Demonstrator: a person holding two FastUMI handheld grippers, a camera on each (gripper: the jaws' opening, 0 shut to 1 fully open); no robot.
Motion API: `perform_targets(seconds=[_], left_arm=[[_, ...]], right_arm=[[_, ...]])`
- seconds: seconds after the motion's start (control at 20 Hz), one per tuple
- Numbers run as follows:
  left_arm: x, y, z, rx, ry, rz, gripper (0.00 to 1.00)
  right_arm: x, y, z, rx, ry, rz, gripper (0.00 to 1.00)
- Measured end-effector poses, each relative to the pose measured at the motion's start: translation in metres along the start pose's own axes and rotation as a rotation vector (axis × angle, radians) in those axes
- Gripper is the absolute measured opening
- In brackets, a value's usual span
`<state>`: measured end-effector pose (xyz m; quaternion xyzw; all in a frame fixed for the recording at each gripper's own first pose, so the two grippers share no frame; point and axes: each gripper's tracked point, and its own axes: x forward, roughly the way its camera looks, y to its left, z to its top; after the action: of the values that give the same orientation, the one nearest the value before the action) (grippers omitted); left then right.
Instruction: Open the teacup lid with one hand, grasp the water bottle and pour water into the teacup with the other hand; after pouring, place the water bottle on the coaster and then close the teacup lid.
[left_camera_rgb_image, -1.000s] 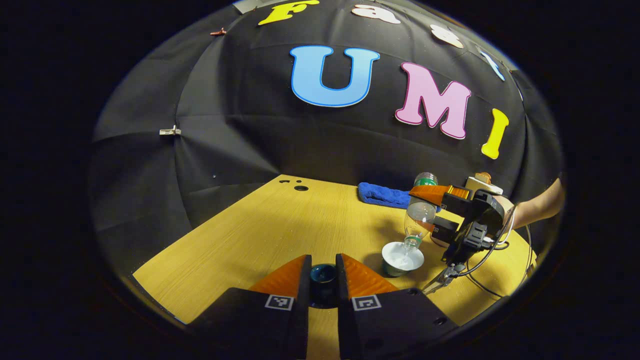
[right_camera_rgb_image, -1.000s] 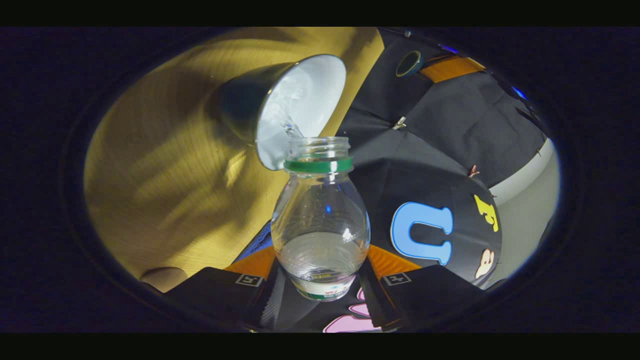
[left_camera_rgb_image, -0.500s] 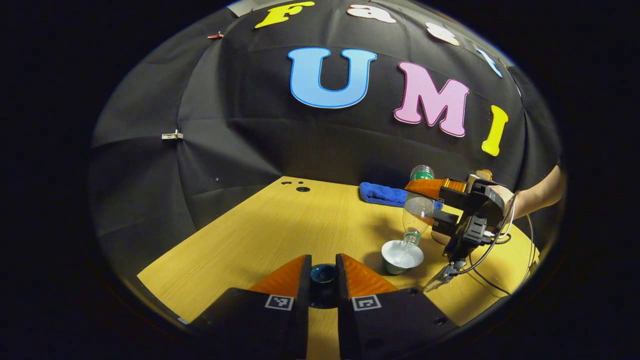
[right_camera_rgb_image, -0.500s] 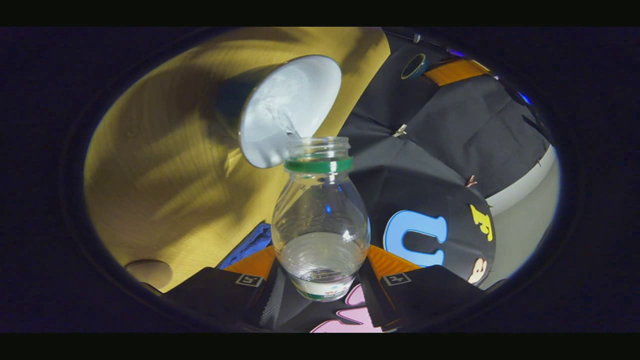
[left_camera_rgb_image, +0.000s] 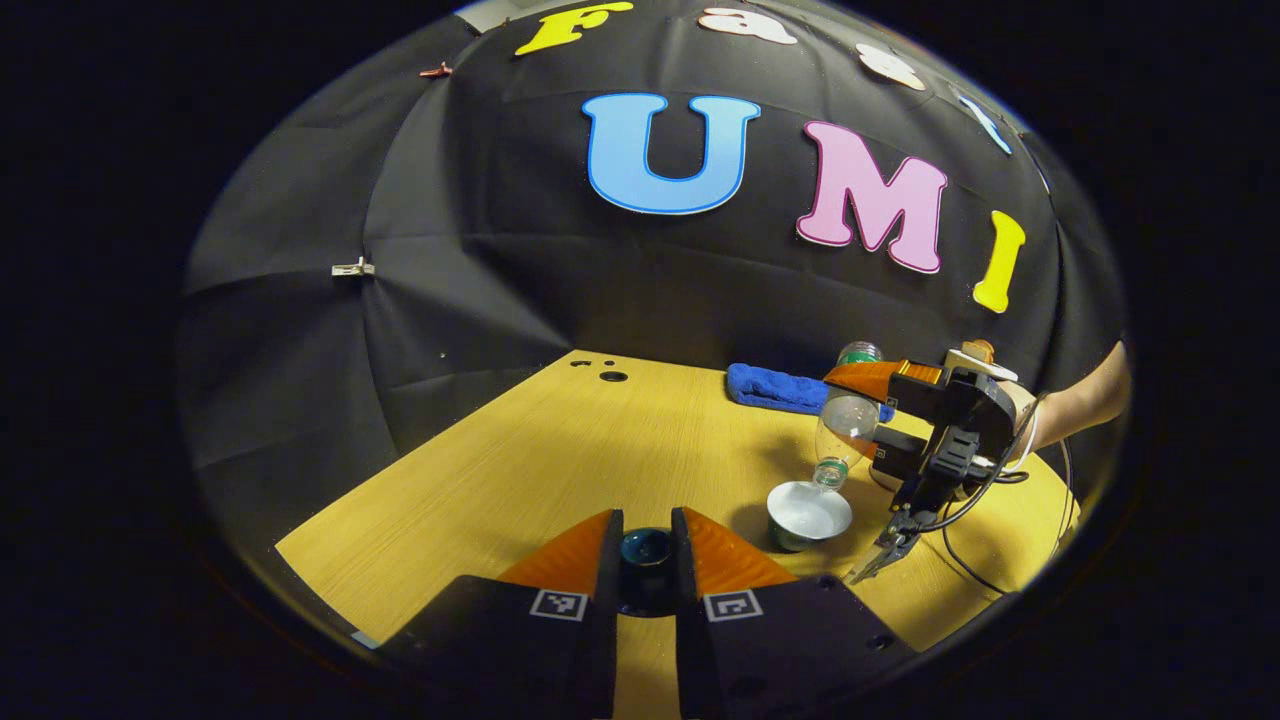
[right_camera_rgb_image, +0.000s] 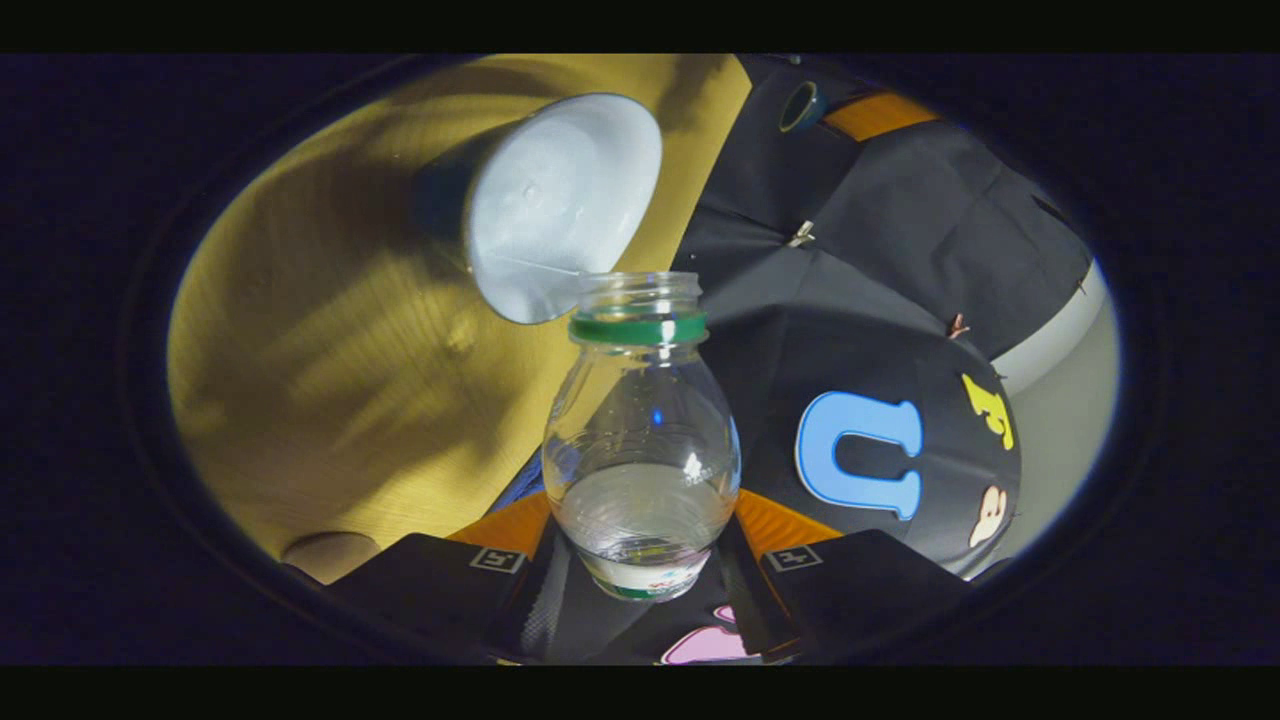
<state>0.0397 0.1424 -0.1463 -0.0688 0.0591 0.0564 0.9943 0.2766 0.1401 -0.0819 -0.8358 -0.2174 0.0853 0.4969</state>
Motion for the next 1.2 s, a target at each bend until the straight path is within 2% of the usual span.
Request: perform_targets(seconds=[0.2, 0.25, 0.35, 0.4, 0.5, 0.55, 0.65, 0.75, 0.8, 0.9, 1.0, 1.2], left_arm=[[0.008, -0.005, 0.006, 0.003, -0.009, 0.006, 0.28], [0.009, -0.008, 0.007, 0.001, -0.010, 0.004, 0.24], [0.013, -0.013, 0.011, 0.003, -0.015, 0.003, 0.28], [0.014, -0.015, 0.013, 0.002, -0.020, 0.003, 0.24], [0.019, -0.021, 0.019, -0.002, -0.026, 0.000, 0.24], [0.020, -0.025, 0.022, -0.003, -0.029, -0.006, 0.28], [0.025, -0.031, 0.028, 0.000, -0.035, -0.013, 0.28], [0.029, -0.039, 0.035, -0.004, -0.044, -0.021, 0.28], [0.030, -0.042, 0.039, -0.009, -0.050, -0.026, 0.24], [0.033, -0.048, 0.045, -0.018, -0.059, -0.029, 0.28], [0.036, -0.054, 0.049, -0.029, -0.066, -0.033, 0.28], [0.044, -0.059, 0.049, -0.022, -0.084, -0.024, 0.24]], right_arm=[[-0.012, 0.012, -0.025, 0.283, 0.164, 0.066, 0.71], [-0.018, 0.013, -0.028, 0.354, 0.196, 0.075, 0.71], [-0.035, 0.020, -0.033, 0.515, 0.275, 0.092, 0.72], [-0.040, 0.022, -0.038, 0.613, 0.321, 0.109, 0.71], [-0.049, 0.027, -0.052, 0.815, 0.414, 0.144, 0.72], [-0.054, 0.029, -0.063, 0.913, 0.458, 0.159, 0.69], [-0.059, 0.030, -0.084, 1.119, 0.544, 0.182, 0.72], [-0.068, 0.035, -0.101, 1.342, 0.610, 0.183, 0.72], [-0.065, 0.036, -0.110, 1.459, 0.632, 0.175, 0.72], [-0.062, 0.039, -0.115, 1.648, 0.618, 0.153, 0.72], [-0.060, 0.035, -0.119, 1.814, 0.542, 0.113, 0.72], [-0.058, 0.043, -0.117, 1.994, 0.444, 0.045, 0.72]])
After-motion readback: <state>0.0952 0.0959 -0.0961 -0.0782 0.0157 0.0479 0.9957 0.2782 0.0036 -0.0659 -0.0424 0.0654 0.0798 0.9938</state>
